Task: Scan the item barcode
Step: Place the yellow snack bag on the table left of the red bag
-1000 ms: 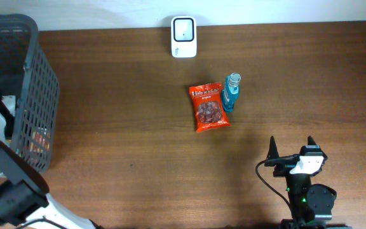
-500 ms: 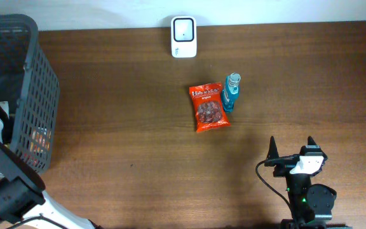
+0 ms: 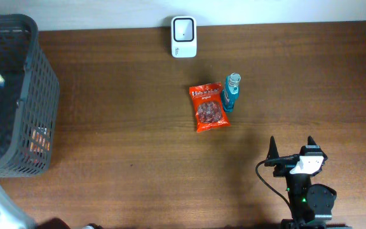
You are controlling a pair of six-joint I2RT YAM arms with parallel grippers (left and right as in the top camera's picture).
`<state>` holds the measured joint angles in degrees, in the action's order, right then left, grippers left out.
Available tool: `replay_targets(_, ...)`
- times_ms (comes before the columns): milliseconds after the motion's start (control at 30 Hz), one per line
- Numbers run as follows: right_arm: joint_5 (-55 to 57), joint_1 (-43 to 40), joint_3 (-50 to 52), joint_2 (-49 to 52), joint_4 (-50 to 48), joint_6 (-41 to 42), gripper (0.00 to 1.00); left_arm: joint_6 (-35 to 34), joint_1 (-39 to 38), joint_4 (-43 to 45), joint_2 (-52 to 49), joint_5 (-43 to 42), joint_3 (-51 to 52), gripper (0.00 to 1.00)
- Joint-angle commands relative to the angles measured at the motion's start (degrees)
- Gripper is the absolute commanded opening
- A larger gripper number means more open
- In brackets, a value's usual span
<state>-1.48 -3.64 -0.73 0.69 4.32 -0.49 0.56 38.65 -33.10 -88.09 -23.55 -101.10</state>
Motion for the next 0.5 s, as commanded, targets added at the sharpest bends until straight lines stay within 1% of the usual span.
replay_targets(0, 0.2, 0.2, 0.4, -0.3, 0.2, -0.3, 0.98, -5.1, -3.1, 1.1, 8.3, -12.1, -1.2, 0.00)
replay_targets(67, 0.2, 0.2, 0.4, -0.3, 0.2, -0.3, 0.98, -5.1, -7.3, 0.7, 11.8, -15.4, -1.2, 0.00)
replay_targets(133, 0.2, 0.2, 0.4, -0.3, 0.2, -0.3, 0.98, -5.1, -13.7, -0.6, 14.5, -19.1, -1.2, 0.00)
replay_targets(200, 0.2, 0.2, 0.4, -0.3, 0.2, -0.4, 0.98, -5.1, -21.1, -4.9, 14.8, -18.8, -1.1, 0.00)
replay_targets(233, 0.2, 0.2, 0.4, -0.3, 0.2, -0.4, 0.98, -5.1, -25.5, -8.8, 14.1, -17.2, -0.8, 0.00)
replay_targets(267, 0.2, 0.2, 0.4, -0.3, 0.2, -0.3, 0.98, -5.1, -27.9, -10.9, 13.4, -15.6, -0.3, 0.00)
replay_targets(300, 0.2, 0.2, 0.4, -0.3, 0.2, -0.3, 0.98, -5.1, -30.7, -13.4, 12.3, -12.9, 0.2, 0.00)
replay_targets(333, 0.2, 0.3, 0.4, -0.3, 0.2, -0.4, 0.98, -5.2, -35.2, -17.0, 9.8, -7.6, 1.3, 0.00)
replay_targets(367, 0.2, 0.2, 0.4, -0.3, 0.2, -0.3, 0.99, -5.9, -37.1, -18.2, 8.5, -5.6, 1.7, 0.00)
replay_targets(467, 0.2, 0.2, 0.4, -0.3, 0.2, -0.4, 0.98, -12.5, -45.8, -19.6, 0.5, 2.8, 4.9, 0.00)
